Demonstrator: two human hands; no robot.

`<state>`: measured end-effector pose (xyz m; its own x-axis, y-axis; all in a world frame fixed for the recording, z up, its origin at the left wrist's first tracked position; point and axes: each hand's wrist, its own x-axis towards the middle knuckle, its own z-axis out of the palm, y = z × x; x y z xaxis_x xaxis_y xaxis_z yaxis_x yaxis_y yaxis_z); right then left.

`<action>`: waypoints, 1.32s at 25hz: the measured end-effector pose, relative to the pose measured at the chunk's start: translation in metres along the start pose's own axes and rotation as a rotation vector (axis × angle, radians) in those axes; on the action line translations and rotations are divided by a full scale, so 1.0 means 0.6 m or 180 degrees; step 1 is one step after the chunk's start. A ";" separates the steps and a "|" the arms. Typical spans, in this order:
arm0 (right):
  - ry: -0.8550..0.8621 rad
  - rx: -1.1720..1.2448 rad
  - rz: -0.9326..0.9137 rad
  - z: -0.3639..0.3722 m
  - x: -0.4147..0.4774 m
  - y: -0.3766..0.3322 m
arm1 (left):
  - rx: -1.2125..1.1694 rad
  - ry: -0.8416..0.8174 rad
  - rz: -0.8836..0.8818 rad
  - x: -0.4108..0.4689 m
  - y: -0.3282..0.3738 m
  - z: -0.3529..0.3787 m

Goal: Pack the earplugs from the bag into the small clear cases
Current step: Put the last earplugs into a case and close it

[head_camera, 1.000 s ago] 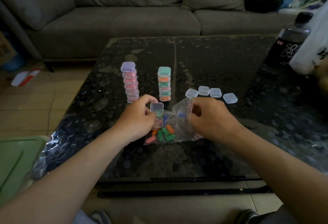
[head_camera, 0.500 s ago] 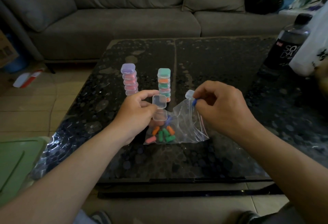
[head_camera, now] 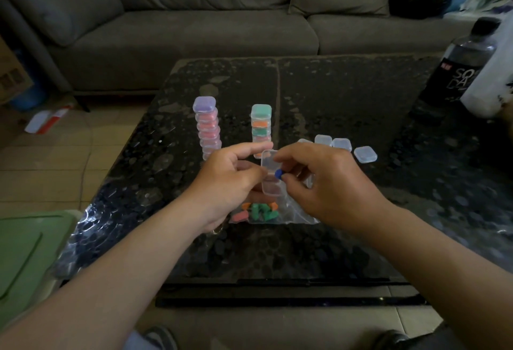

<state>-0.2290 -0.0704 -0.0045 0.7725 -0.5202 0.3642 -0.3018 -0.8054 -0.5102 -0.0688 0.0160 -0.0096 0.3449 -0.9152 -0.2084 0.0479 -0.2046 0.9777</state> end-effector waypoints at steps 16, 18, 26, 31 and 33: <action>-0.0051 -0.0118 -0.0345 0.018 -0.008 -0.001 | -0.0259 -0.0422 -0.0221 -0.007 -0.001 -0.003; -0.0093 -0.0118 -0.0298 0.018 -0.007 -0.001 | -0.0313 -0.0390 -0.0191 -0.008 0.002 -0.004; 0.0067 -0.0259 -0.0342 0.022 -0.008 0.002 | -0.0172 -0.0197 -0.0156 -0.006 0.002 -0.005; 0.0369 -0.0275 0.0157 -0.009 0.001 0.002 | 0.0050 0.0083 -0.0273 0.006 0.001 -0.022; 0.0441 -0.0273 0.0546 -0.018 0.003 0.009 | 0.0087 0.0199 -0.0356 0.008 0.002 -0.028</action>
<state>-0.2352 -0.0786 0.0016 0.6234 -0.6809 0.3844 -0.4730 -0.7199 -0.5079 -0.0514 0.0169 -0.0088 0.3966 -0.8629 -0.3131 0.0641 -0.3142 0.9472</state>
